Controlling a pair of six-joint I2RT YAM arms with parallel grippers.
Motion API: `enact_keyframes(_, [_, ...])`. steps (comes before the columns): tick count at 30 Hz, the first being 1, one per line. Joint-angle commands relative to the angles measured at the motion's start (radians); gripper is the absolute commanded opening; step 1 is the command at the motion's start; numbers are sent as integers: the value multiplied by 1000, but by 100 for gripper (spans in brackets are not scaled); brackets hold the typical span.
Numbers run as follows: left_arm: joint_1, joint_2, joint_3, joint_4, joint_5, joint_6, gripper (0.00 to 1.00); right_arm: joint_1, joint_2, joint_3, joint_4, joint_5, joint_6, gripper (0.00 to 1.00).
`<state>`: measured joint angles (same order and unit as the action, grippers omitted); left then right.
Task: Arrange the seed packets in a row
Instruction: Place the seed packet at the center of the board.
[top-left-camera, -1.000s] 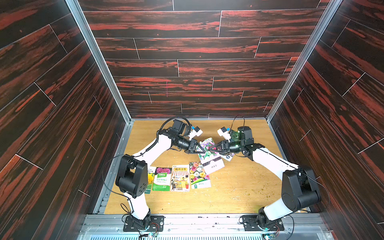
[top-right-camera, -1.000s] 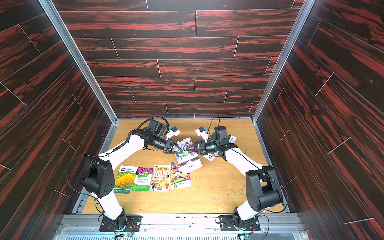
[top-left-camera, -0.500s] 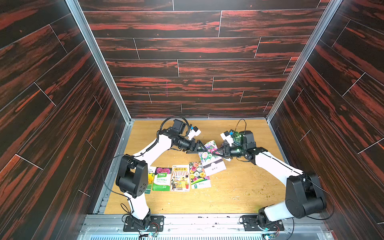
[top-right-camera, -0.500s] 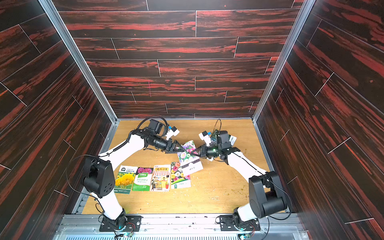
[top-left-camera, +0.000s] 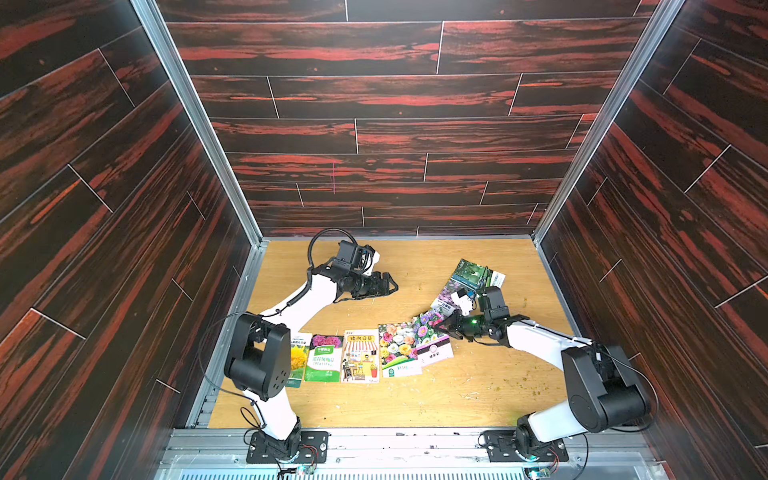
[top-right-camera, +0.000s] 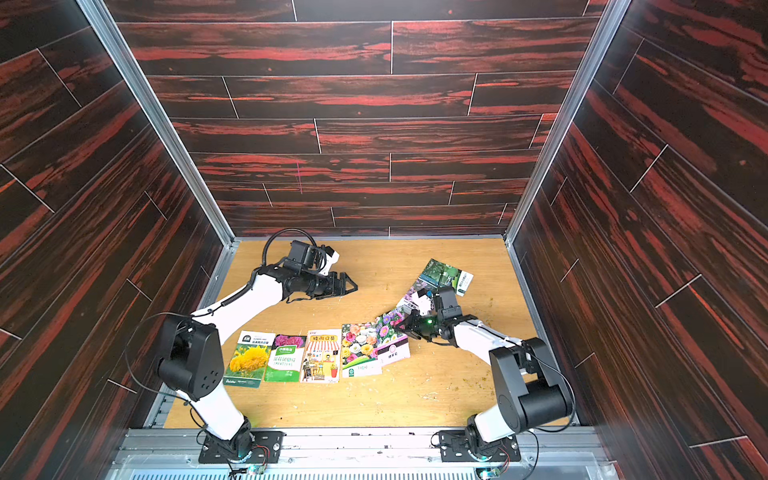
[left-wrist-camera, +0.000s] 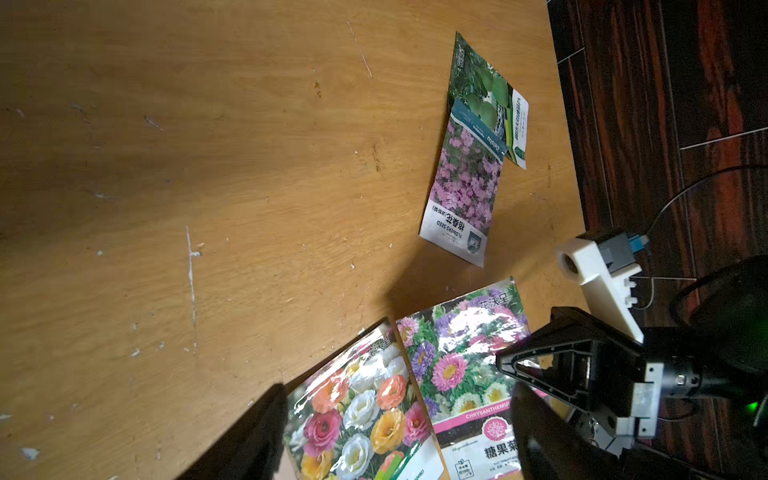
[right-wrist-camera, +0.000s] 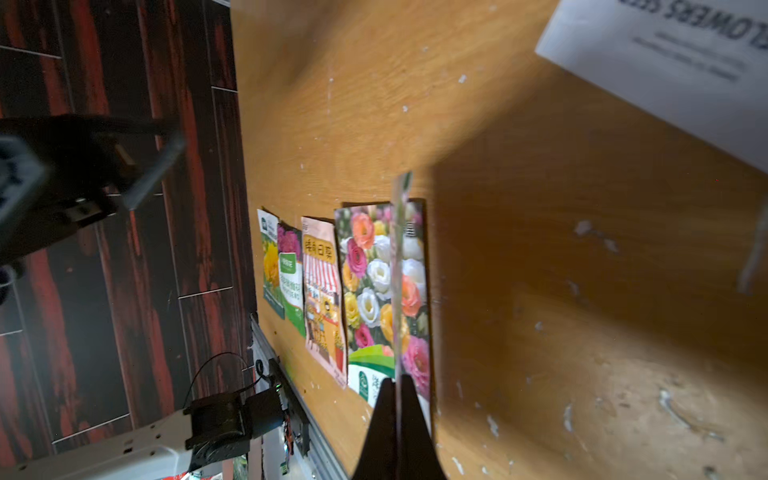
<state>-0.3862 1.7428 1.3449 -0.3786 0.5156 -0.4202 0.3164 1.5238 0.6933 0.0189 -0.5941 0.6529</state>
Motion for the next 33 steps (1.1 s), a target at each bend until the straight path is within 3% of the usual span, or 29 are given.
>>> enact_keyframes(1, [0,-53,-26,31,-32,-14,85,-13,21,-25,30,22,19,0])
enact_keyframes(18, [0,-44,-33,35,-4,-22,85,-34,67,-50,-59,34,-29,0])
enact_keyframes(27, [0,-37,-34,43,10,-29,85,-34,34,-83,-116,76,-18,36])
enact_keyframes(33, [-2,-36,-41,51,17,-34,85,-32,0,-49,-256,234,-25,51])
